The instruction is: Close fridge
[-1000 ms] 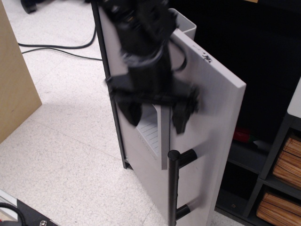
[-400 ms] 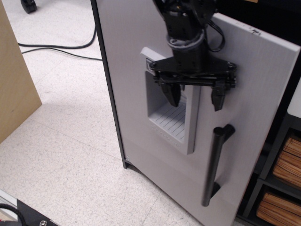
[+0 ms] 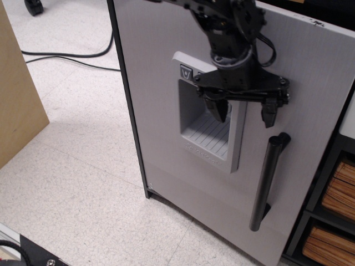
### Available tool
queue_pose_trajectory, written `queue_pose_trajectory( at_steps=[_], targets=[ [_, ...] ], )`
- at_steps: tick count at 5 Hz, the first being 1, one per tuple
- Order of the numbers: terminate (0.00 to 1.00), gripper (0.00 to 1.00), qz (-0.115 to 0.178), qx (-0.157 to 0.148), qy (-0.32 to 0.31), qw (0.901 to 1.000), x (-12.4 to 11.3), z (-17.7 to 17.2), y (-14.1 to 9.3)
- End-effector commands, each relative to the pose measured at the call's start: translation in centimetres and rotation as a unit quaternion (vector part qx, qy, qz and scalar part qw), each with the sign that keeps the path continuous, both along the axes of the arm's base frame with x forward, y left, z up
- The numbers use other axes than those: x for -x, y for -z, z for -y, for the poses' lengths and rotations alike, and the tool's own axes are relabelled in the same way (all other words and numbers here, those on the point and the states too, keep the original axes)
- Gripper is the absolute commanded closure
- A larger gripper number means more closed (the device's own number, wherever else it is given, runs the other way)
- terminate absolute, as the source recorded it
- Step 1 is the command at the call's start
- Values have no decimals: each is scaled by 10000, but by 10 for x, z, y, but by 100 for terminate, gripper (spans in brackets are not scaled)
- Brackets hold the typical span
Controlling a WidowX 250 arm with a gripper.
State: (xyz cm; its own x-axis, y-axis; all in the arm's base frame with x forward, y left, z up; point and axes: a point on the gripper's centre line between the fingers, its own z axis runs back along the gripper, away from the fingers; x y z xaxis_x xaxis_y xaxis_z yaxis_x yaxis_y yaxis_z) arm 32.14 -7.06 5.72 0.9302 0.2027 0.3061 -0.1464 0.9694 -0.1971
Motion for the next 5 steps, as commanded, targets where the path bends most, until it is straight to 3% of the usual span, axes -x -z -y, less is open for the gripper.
queue_pose_trajectory(
  at_steps=[1,5],
  targets=[
    [0,0,451,24,-46,9990,-25,4,-19],
    [0,0,665,-59,-70,9977,-40,7,-10]
  ],
)
